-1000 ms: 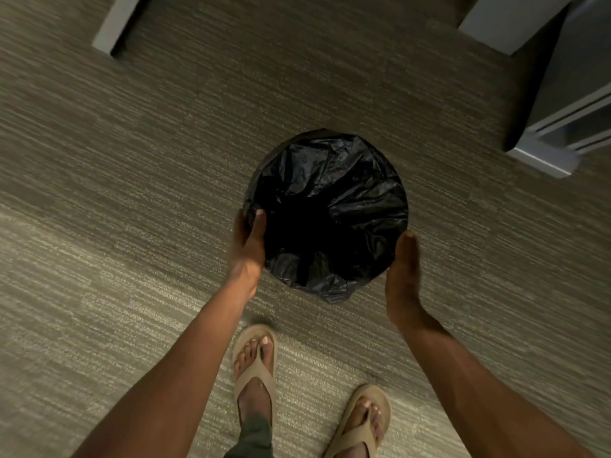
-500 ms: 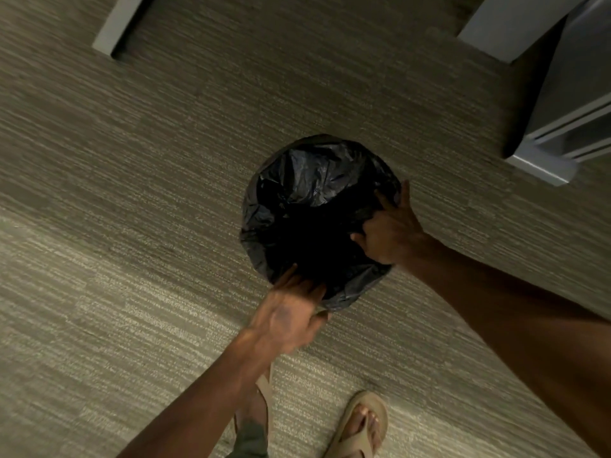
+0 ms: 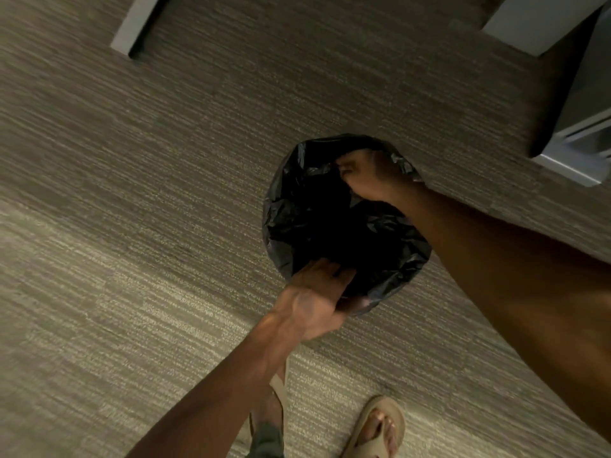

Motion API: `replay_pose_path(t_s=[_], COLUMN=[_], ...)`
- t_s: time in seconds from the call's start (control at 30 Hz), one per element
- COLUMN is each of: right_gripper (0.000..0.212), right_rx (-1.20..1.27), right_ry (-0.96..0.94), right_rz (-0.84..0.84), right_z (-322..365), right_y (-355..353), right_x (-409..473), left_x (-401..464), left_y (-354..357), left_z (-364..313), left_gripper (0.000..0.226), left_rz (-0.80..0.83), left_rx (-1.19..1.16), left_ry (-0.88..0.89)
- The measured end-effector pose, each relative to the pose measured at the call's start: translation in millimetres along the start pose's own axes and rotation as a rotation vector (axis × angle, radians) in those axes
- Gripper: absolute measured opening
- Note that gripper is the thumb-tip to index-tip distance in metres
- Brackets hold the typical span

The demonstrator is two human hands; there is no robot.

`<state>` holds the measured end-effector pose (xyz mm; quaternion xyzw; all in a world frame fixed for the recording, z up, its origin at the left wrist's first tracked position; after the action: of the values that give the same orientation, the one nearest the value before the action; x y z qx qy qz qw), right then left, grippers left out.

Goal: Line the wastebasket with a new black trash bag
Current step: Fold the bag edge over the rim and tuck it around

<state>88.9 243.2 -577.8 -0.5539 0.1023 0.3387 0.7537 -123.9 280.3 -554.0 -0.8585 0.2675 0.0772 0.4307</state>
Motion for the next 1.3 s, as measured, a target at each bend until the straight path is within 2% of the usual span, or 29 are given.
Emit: replay_pose_path(t_s=[0.1,0.17,0.27,0.33,0.4,0.47,0.57,0.6,0.67,0.73,0.8,0.83,0.9,1.0,1.07,1.1,1.13,1.2,1.27,1.3], right_gripper=[0.023,0.034,0.083,0.113,0.129,0.124,0.102,0.098,0.093,0.087,0.079,0.074,0.064,0.041,0.026,0.022,0.022,0.030,0.037,0.035], right_rx=[-0.096,-0.400,-0.878,-0.938,-0.914,-0.916,-0.906,-0.932,-1.005,-1.085,-1.076,-1.045,-0.947,-0.672,-0.381,-0.266,-0.147,0.185,0.504,0.618], right_ry=[-0.109,-0.221,-0.217,-0.117,-0.048,-0.101,-0.367,-0.461,-0.546,-0.413,-0.257,-0.232,-0.326,-0.466,-0.344,-0.191,0.009,0.447,0.785,0.853], right_rz=[-0.384,-0.456,-0.207,-0.055,-0.012,-0.060,-0.217,-0.199,-0.037,0.170,0.288,0.294,0.167,-0.258,-0.592,-0.698,-0.746,-0.709,-0.577,-0.502], right_z=[6.0,8.4,-24.0,-55.9,-73.9,-68.0,-28.6,-15.7,-7.4,-26.2,-43.8,-44.7,-26.5,10.5,0.0,-17.8,-43.6,-103.3,-142.1,-146.1], right_y=[-32.6,-24.2,18.2,28.4,29.0,26.9,32.3,43.5,74.3,92.8,90.3,87.0,75.5,28.7,-16.5,-32.3,-39.3,-21.1,25.8,48.4], right_x=[-44.4,-74.3,-88.9,-90.4,-89.8,-88.7,-94.3,-97.6,-99.7,-92.4,-84.3,-82.4,-84.4,-105.0,-126.3,-136.8,-147.0,-170.3,-194.1,-200.7], left_x=[13.1,33.3,54.8,58.7,59.6,58.6,57.5,57.2,55.9,55.2,52.9,51.4,50.7,50.6,34.0,17.5,-3.8,-52.1,-86.5,-95.9], left_y=[-45.8,-53.9,-52.6,-55.9,-58.3,-59.9,-52.0,-43.7,-30.8,-25.2,-23.0,-22.6,-23.6,-44.8,-78.8,-96.7,-110.5,-112.4,-75.0,-51.5], left_z=[-11.0,-0.9,39.9,63.8,75.0,76.1,64.8,59.9,58.5,66.5,76.5,80.3,77.4,43.1,24.2,23.6,29.4,61.5,100.1,111.0], left_gripper=[0.051,0.048,0.062,0.058,0.056,0.059,0.071,0.077,0.082,0.080,0.078,0.077,0.074,0.062,0.050,0.044,0.039,0.035,0.043,0.047], left_rz=[-0.276,-0.197,0.063,0.182,0.242,0.243,0.247,0.283,0.341,0.361,0.383,0.393,0.361,0.092,-0.242,-0.447,-0.657,-0.981,-1.092,-1.109], left_rx=[0.042,0.188,0.486,0.570,0.597,0.617,0.678,0.714,0.738,0.717,0.720,0.720,0.677,0.460,0.174,0.028,-0.103,-0.381,-0.798,-1.010], left_ry=[0.172,0.171,-0.011,-0.123,-0.196,-0.221,-0.176,-0.140,-0.142,-0.181,-0.211,-0.214,-0.162,0.039,0.086,0.060,-0.009,-0.312,-0.707,-0.846])
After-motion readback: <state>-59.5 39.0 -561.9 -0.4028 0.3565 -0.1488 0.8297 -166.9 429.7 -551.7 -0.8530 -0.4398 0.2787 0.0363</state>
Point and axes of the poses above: each hand's wrist, its own x-axis towards the middle knuckle, its own y-axis out of the palm, z = x × y, the point moved 10 cm from there along x, towards the middle knuckle, and after that the axes turned 11 degrees about -x, right-handed, at the moved point
